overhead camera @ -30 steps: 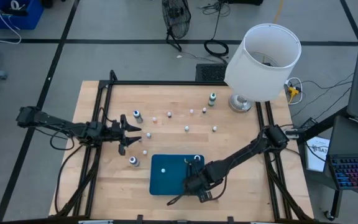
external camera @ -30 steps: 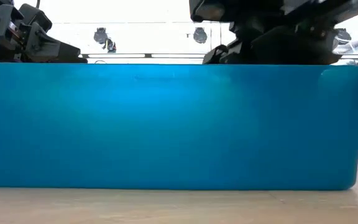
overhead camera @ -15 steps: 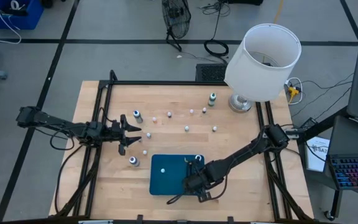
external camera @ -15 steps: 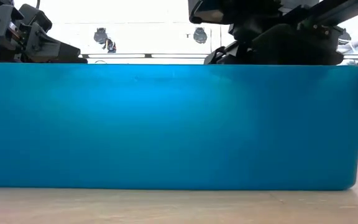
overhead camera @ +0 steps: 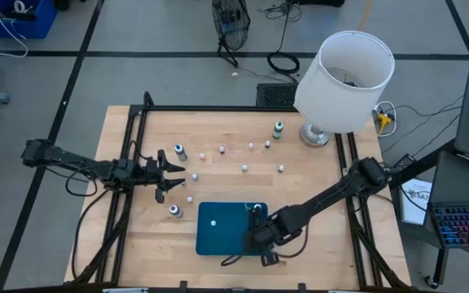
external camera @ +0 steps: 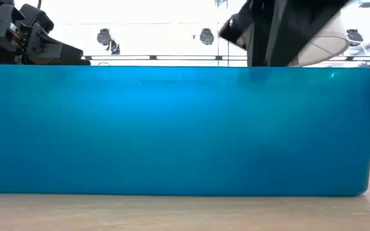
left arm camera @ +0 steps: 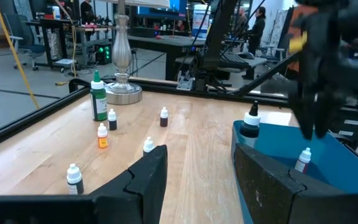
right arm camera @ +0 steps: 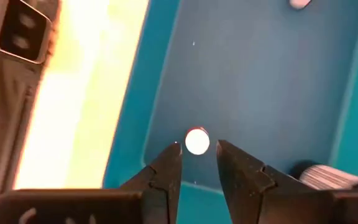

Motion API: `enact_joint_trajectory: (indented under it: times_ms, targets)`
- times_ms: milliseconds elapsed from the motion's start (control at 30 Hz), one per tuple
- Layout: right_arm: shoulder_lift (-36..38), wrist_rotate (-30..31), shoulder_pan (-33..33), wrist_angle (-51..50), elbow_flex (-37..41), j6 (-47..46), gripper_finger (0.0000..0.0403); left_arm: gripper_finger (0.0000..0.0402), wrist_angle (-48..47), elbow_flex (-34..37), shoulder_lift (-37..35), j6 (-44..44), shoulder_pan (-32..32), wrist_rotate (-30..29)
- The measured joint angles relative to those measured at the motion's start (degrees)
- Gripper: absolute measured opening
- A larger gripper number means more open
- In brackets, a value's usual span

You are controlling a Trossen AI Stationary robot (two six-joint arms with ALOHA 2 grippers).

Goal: Pick & Place food coloring
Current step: Put the orange food coloring bottle into the blue container, then put the right red food coloring bottle into the blue container

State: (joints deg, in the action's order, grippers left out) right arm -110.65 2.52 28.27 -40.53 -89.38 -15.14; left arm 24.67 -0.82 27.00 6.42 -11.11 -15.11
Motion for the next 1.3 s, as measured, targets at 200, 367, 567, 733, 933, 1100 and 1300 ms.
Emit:
enact_joint_trajectory:
  times_ms: [200, 367, 567, 733, 933, 1100, 1300]
  targets:
    - [8.4, 0.7, -0.1, -3.5, 0.0, 2.1, 0.0083, 0.0187, 0.0, 0.0, 0.0, 0.0, 0.0, 0.0]
    - [15.5, 9.8, -1.6, -11.0, 2.6, 2.7, 0.0099, 0.0186, 0.0, 0.0, 0.0, 0.0, 0.0, 0.0]
    - [23.3, 22.6, -8.4, -17.7, 10.8, -0.2, 0.0161, 0.0187, 0.0, 0.0, 0.0, 0.0, 0.0, 0.0]
    - [28.1, 18.9, -18.8, -13.0, 21.1, -0.5, 0.0208, 0.0186, 0.0, 0.0, 0.0, 0.0, 0.0, 0.0]
    - [30.1, 10.6, -30.4, -1.6, 32.8, 3.7, 0.0223, 0.0187, 0.0, 0.0, 0.0, 0.0, 0.0, 0.0]
    - [30.2, 9.2, -35.9, 7.2, 38.9, 7.4, 0.0213, 0.0186, 0.0, 0.0, 0.0, 0.0, 0.0, 0.0]
    - [30.1, 4.9, -39.1, 11.1, 41.8, 7.1, 0.0212, 0.0187, 0.0, 0.0, 0.0, 0.0, 0.0, 0.0]
